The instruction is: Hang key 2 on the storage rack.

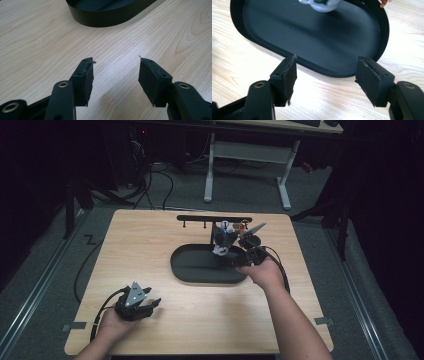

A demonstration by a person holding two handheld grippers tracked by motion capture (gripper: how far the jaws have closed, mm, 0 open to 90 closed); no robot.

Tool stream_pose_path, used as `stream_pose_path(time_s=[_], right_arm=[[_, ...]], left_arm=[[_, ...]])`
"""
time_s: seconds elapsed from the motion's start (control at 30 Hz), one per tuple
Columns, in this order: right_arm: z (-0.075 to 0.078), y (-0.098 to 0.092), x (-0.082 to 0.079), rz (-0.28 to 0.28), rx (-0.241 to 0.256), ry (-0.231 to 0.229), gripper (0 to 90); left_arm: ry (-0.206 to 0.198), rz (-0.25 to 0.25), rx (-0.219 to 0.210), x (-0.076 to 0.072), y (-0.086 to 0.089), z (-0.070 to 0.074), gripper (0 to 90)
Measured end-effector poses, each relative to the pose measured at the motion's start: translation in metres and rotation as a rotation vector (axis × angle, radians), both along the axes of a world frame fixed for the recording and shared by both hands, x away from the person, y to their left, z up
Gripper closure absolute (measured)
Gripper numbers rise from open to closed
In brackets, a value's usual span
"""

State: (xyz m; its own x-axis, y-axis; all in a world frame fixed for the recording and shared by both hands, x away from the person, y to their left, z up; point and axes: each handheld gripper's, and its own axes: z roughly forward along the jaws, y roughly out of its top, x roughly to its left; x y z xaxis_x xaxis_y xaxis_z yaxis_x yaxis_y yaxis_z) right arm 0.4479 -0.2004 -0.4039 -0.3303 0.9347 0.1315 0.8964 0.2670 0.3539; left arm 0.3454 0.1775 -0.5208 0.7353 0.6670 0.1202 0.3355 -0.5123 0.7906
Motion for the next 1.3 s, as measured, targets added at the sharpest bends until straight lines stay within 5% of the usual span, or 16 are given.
stream_pose_path(time_s=[0.1, 0.43, 0.47, 0.73, 1.03, 1.17, 1.3], right_arm=[[-0.004, 0.000, -0.008, 0.016, -0.022, -0.024, 34.3], [-0.033, 0.002, -0.049, 0.053, 0.029, -0.172, 33.6], [-0.042, 0.003, -0.061, 0.077, 0.011, -0.217, 33.6], [-0.082, 0.011, -0.106, 0.135, 0.015, -0.303, 33.2], [-0.112, 0.007, -0.140, 0.119, 0.080, -0.390, 31.5], [-0.124, 0.003, -0.157, 0.119, 0.097, -0.484, 27.4], [-0.126, 0.004, -0.163, 0.123, 0.099, -0.503, 22.4]], left_arm=[[0.000, -0.004, -0.003, 0.000, -0.001, 0.000, 45.3], [0.008, -0.023, -0.008, -0.004, -0.005, 0.001, 44.7], [0.007, -0.031, -0.008, -0.005, -0.006, 0.002, 44.6], [0.013, -0.053, -0.023, -0.009, -0.012, 0.003, 44.5], [0.025, -0.079, -0.041, -0.014, -0.017, 0.003, 44.3], [0.046, -0.091, -0.047, -0.014, -0.020, 0.000, 43.8], [0.050, -0.097, -0.058, -0.014, -0.023, 0.001, 43.5]])
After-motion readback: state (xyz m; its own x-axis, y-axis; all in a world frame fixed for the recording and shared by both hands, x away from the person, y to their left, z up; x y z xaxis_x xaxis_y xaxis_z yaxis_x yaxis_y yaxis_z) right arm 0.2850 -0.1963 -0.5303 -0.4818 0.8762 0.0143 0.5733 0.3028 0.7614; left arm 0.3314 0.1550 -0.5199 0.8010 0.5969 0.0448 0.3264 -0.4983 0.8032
